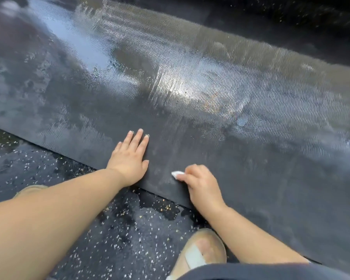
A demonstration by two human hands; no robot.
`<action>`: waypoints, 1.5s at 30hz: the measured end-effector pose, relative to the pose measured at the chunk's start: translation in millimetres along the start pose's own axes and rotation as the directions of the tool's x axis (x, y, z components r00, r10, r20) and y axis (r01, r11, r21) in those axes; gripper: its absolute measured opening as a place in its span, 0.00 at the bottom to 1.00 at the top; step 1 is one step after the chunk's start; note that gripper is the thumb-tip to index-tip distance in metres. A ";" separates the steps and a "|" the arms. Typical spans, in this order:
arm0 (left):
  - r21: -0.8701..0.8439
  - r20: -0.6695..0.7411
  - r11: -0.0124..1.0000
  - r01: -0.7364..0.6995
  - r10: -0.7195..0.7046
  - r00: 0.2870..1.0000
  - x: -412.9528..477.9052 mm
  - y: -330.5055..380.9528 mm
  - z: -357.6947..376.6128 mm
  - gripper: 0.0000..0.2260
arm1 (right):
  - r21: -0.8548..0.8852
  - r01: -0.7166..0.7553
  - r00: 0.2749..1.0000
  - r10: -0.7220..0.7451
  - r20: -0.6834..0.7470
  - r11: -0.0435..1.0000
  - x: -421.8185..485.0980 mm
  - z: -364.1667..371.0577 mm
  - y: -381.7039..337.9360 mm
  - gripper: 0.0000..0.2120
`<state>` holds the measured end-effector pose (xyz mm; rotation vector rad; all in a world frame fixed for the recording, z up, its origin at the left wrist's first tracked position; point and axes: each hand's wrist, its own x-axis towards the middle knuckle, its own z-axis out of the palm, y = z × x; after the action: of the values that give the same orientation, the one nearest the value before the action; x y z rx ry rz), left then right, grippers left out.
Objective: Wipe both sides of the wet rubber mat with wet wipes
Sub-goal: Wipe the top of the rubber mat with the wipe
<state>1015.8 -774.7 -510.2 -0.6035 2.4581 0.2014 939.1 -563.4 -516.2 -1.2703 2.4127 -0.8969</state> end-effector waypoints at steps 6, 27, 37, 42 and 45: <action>0.091 -0.029 0.993 -0.073 0.076 0.997 2.1 -9.5 -2.2 0.33 | 0.019 -0.092 0.995 0.091 0.036 0.996 7.0 -12.2 -6.9 0.11; 0.251 0.038 0.785 -0.566 0.577 0.816 56.7 -61.8 -57.2 0.29 | -0.274 -0.412 0.805 0.488 0.338 0.869 60.5 -32.0 -81.2 0.09; 0.017 -0.111 0.914 -0.406 0.406 0.907 81.2 -61.6 -40.4 0.29 | -0.144 -0.724 0.686 0.681 -0.258 0.675 167.0 -16.0 -9.4 0.13; 0.005 -0.198 0.922 -0.387 0.381 0.903 78.4 -56.9 -28.9 0.30 | -0.091 -0.697 0.704 0.655 -0.274 0.711 144.4 17.7 -19.4 0.14; -0.022 -0.251 0.931 -0.365 0.348 0.903 71.8 -51.4 -21.8 0.29 | -0.146 -0.625 0.774 0.584 -0.245 0.767 100.5 40.6 -55.2 0.14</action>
<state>976.8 -853.1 -534.6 -0.2053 2.7979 0.3784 936.8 -684.7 -507.9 -0.3758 2.8578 -0.5760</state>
